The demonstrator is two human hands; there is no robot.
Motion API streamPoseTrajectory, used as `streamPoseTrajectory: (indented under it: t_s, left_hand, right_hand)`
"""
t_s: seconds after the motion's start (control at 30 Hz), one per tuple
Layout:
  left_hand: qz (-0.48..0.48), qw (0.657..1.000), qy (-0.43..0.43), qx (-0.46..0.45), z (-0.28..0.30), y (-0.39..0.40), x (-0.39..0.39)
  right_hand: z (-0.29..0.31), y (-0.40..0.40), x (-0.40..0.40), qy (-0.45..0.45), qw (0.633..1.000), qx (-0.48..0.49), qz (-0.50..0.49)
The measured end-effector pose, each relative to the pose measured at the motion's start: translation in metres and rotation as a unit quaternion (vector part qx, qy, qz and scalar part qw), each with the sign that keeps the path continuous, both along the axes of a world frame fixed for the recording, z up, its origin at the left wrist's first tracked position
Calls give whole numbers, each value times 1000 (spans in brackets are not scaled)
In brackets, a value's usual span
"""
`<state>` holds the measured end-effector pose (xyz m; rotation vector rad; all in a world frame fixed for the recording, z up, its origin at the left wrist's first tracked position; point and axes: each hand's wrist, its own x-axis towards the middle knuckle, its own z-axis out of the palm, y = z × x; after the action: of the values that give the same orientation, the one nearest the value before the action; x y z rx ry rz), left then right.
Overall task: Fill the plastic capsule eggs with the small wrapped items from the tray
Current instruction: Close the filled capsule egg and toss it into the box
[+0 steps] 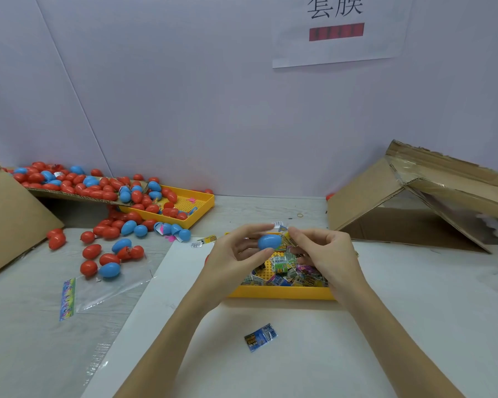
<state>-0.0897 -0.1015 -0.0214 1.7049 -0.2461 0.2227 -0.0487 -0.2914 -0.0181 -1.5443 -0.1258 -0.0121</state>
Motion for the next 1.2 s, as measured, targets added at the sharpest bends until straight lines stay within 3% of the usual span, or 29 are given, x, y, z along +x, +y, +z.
streamPoseTrajectory:
  t_s: [0.57, 1.2]
  left_hand:
    - [53, 999, -12, 7, -7, -4, 4]
    - [102, 994, -19, 38, -6, -4, 4]
  right_hand:
    - [-9, 15, -5, -31, 999, -17, -35]
    - [-13, 17, -4, -120, 981, -134, -70]
